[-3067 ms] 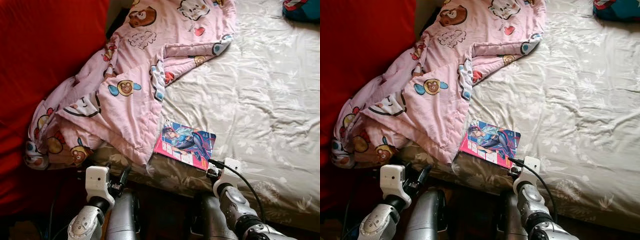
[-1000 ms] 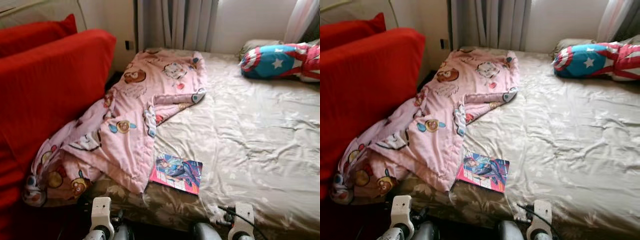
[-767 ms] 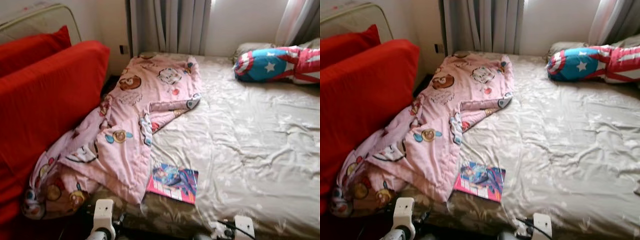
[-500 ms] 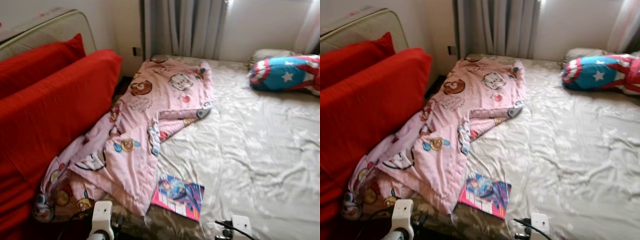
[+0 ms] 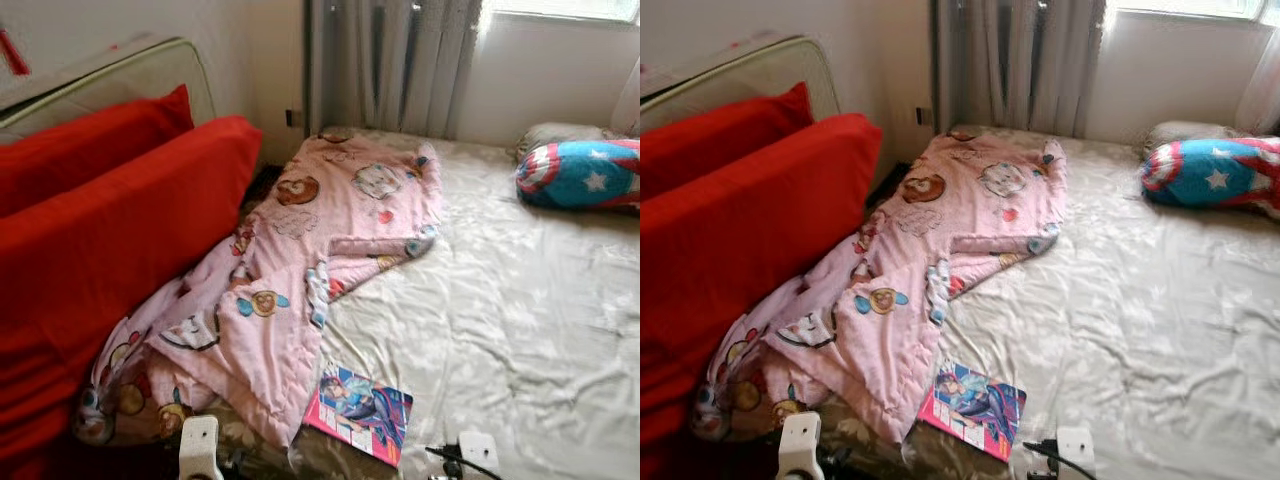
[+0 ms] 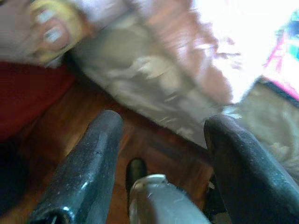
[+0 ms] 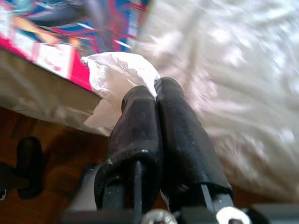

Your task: Clean up the room

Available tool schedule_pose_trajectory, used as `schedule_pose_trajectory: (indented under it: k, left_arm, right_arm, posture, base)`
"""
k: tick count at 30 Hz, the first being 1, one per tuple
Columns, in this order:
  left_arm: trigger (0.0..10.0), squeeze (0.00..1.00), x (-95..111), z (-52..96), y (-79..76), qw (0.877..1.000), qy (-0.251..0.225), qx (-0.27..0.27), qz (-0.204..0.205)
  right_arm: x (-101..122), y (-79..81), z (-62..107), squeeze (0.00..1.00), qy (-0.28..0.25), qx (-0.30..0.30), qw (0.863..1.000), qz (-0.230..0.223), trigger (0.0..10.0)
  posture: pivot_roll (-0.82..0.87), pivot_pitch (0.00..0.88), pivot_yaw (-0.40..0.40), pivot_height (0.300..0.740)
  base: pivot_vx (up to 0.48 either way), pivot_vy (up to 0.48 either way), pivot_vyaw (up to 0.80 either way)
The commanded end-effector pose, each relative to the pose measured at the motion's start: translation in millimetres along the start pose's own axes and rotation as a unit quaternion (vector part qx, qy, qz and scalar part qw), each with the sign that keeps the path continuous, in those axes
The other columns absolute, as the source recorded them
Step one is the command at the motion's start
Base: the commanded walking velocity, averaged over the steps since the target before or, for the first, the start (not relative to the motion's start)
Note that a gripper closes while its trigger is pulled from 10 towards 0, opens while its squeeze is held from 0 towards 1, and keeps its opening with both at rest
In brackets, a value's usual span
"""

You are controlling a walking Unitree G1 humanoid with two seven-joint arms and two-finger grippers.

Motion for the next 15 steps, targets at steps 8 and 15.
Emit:
schedule_pose_trajectory:
  k: [8,15]
  left_arm:
    - [10.0,0.00,-19,5.0,12.0,0.999,0.032,0.024,0.002]
    - [10.0,0.00,-21,5.2,10.7,0.999,0.036,0.023,-0.005]
  right_arm:
    - [-6,2.7,0.8,0.00,0.012,0.005,1.000,0.000,10.0]
    - [-10,2.8,1.7,0.00,0.019,0.005,1.000,0.001,10.0]
  posture:
    - [-0.03,0.000,-0.029,0.730]
    - [-0.02,0.004,-0.032,0.730]
  base:
    - [0.000,0.000,0.77]
    - [0.000,0.000,0.77]
Point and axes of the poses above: a point about 5 cm out from each wrist's last joint towards the gripper, its own z axis pointing back from the gripper into the wrist, its own x axis along the axis of the wrist's last joint, y = z × x, the point moved 6 cm from there along -z, pointing out of the wrist towards the gripper, and after that the axes turned 2 degrees about z, right-handed, at the moved point
